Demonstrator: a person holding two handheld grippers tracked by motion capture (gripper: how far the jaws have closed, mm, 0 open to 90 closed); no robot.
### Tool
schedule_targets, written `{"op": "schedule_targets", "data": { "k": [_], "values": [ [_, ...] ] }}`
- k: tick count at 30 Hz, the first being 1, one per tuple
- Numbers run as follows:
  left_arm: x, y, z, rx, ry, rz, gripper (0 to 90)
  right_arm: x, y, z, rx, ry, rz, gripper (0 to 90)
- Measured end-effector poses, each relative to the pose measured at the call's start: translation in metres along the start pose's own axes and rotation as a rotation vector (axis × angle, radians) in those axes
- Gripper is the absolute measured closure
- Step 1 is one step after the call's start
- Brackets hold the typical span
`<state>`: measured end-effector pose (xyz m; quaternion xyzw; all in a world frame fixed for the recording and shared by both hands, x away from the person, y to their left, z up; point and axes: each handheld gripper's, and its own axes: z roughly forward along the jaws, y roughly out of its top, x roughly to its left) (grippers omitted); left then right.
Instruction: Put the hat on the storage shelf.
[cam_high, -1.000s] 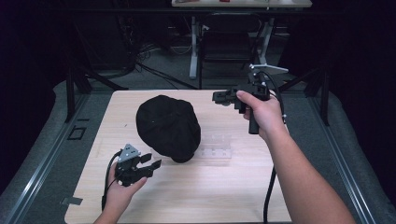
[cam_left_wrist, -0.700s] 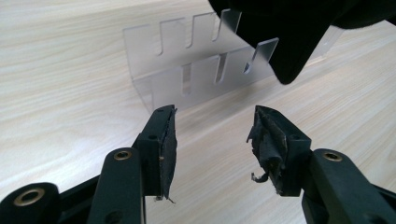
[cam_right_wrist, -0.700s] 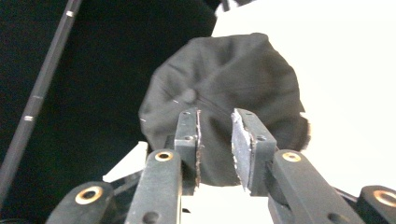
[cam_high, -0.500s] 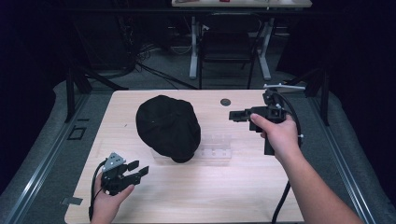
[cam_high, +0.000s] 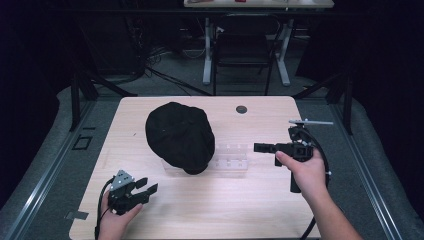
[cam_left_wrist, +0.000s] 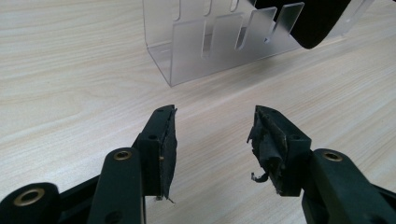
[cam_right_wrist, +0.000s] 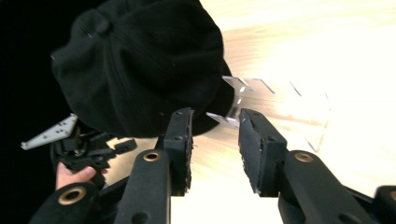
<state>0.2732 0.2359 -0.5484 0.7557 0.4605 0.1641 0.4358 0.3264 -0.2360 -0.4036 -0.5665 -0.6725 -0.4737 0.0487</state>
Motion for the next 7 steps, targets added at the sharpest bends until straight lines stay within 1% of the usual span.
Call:
{"op": "schedule_targets", "data": {
  "k": [1,3,5,7],
  "values": [
    [0.000,-0.001,0.001,-0.002,-0.001,-0.001,50.0,-0.003,-0.005,0.001,-0.002,-0.007,-0.005,63.5],
    [-0.002,-0.001,0.002,0.007,-0.003,0.007,49.6,-0.009,-0.013,0.003,0.006,-0.001,-0.002,61.8],
    [-0.005,0.000,0.004,0.002,-0.020,0.008,48.2,-0.017,-0.024,0.006,0.007,0.003,-0.007,60.6],
    [-0.009,0.001,0.006,-0.002,-0.029,0.022,47.1,-0.023,-0.032,0.006,-0.009,-0.003,-0.016,59.9]
  ]
}}
